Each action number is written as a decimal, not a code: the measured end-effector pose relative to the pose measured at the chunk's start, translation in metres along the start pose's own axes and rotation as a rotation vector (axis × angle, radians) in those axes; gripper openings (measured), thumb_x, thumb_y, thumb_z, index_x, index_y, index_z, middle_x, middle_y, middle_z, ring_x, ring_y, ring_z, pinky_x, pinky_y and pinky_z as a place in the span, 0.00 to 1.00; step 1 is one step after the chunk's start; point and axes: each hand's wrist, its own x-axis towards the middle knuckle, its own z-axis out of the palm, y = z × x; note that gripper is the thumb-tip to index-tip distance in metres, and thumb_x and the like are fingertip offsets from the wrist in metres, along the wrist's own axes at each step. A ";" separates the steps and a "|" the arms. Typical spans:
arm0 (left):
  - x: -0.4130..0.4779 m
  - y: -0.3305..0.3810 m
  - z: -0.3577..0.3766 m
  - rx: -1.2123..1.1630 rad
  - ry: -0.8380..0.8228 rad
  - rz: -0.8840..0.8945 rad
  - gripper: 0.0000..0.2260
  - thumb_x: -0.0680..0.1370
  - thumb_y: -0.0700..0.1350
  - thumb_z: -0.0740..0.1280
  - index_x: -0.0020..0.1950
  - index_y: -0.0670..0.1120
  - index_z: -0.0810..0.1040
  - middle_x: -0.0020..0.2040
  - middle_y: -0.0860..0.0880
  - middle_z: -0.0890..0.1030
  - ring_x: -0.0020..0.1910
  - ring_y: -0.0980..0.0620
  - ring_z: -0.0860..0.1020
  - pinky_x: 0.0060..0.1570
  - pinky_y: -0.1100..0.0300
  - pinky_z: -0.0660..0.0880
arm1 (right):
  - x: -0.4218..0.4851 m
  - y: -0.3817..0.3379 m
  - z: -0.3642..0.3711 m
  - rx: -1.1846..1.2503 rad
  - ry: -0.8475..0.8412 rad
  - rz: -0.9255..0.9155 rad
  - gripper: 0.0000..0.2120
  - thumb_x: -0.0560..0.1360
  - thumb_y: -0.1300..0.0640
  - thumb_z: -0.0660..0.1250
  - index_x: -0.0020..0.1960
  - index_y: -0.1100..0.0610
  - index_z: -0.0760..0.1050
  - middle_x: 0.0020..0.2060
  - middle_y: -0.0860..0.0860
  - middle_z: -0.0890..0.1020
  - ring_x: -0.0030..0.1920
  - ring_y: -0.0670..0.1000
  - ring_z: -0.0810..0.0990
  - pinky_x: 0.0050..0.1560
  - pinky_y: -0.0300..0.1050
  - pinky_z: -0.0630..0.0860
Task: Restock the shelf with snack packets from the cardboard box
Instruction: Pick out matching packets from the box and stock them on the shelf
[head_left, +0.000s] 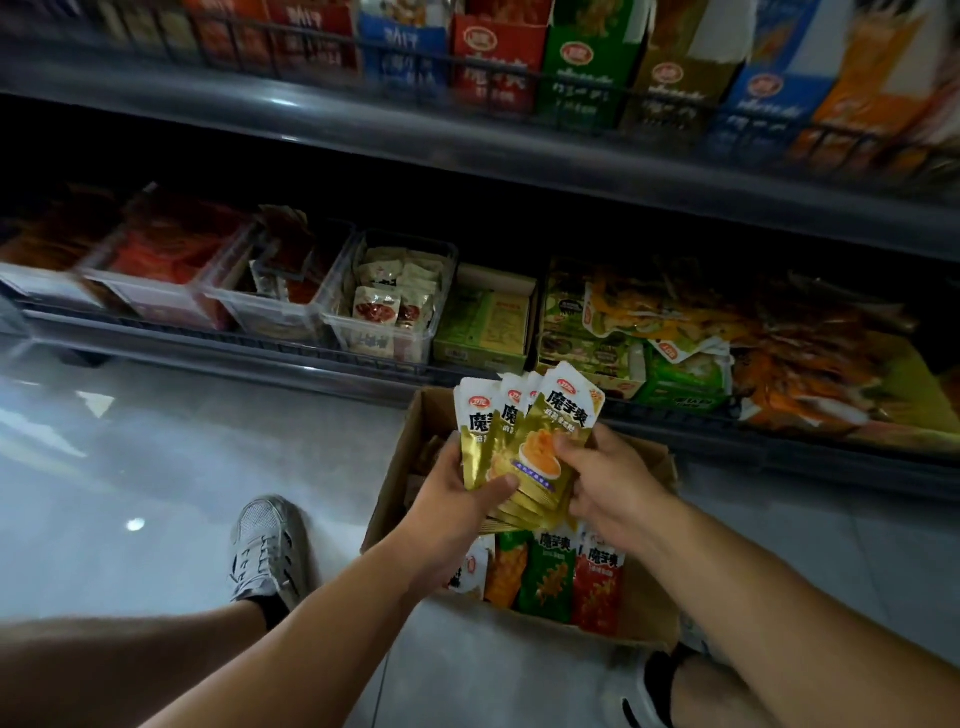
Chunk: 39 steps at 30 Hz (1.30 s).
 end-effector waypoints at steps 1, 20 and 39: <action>0.000 0.003 0.004 0.009 -0.020 -0.003 0.23 0.79 0.32 0.69 0.71 0.46 0.71 0.61 0.42 0.84 0.61 0.40 0.83 0.67 0.37 0.75 | -0.007 -0.005 0.000 -0.012 -0.024 -0.024 0.12 0.82 0.61 0.64 0.63 0.51 0.74 0.55 0.55 0.85 0.49 0.56 0.86 0.45 0.57 0.84; -0.030 0.117 0.068 0.708 -0.088 0.414 0.29 0.78 0.43 0.73 0.72 0.63 0.65 0.60 0.58 0.83 0.58 0.59 0.83 0.58 0.52 0.82 | -0.072 -0.093 -0.008 -0.186 -0.109 -0.452 0.17 0.82 0.64 0.62 0.65 0.47 0.75 0.56 0.48 0.85 0.57 0.51 0.83 0.63 0.60 0.77; -0.018 0.286 0.180 0.891 -0.048 0.989 0.40 0.83 0.38 0.63 0.83 0.61 0.42 0.70 0.59 0.72 0.67 0.64 0.74 0.68 0.59 0.74 | -0.107 -0.294 0.004 -0.562 0.181 -1.116 0.11 0.83 0.54 0.62 0.64 0.46 0.67 0.57 0.44 0.78 0.58 0.45 0.77 0.58 0.46 0.76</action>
